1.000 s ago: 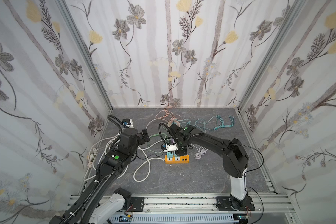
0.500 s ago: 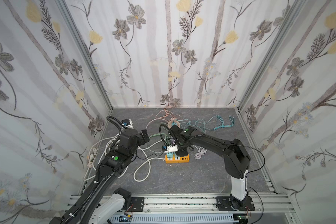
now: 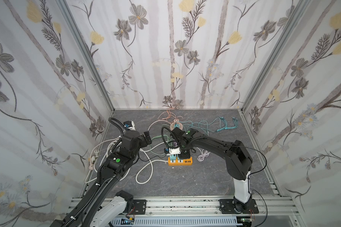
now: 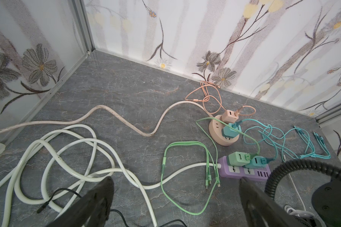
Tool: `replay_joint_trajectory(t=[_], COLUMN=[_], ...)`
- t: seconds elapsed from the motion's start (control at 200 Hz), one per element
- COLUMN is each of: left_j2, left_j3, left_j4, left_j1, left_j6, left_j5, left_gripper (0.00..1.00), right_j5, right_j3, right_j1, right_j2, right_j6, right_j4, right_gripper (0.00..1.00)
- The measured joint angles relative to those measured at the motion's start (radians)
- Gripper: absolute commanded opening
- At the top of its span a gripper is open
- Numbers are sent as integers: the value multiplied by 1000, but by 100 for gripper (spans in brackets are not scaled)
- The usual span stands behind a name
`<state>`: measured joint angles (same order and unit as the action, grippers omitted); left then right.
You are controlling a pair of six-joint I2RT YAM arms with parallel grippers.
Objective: Insert the plug
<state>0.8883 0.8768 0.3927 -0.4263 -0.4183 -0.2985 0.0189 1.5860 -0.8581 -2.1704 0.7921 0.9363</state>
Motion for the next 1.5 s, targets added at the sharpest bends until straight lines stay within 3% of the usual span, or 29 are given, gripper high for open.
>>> replay_joint_trajectory(t=[0.33,0.919,1.074,1.209,1.279,1.454,1.484,1.499], left_j2=[2,15,32,60,89,237,267,284], left_j3=[0,3,9,32,47,115,128,133], left_j4=[0,1,4,18,31,90,103,108], left_j1=[1,2,2,3,12,53,61,63], left_j6=[0,0,-1,-2,-1,-1,-1,-2], left_j5=[8,27,31,42,56,104,111,115], left_gripper=[100,100,100,100,100,99,97,96], right_j5=[-2,-34,-40,-40,-38,-62,-60,-59], right_j3=[-11,1,34,61,63,51,45,42], right_j1=[14,147,151,150,150,153,156,156], right_j2=[14,12,-3,-16,-16,15,32,41], right_j6=[-13,49,78,85,84,69,68,64], right_j4=[-1,18,39,64,68,79,81,81], right_gripper=[0,0,4,17,29,70,80,93])
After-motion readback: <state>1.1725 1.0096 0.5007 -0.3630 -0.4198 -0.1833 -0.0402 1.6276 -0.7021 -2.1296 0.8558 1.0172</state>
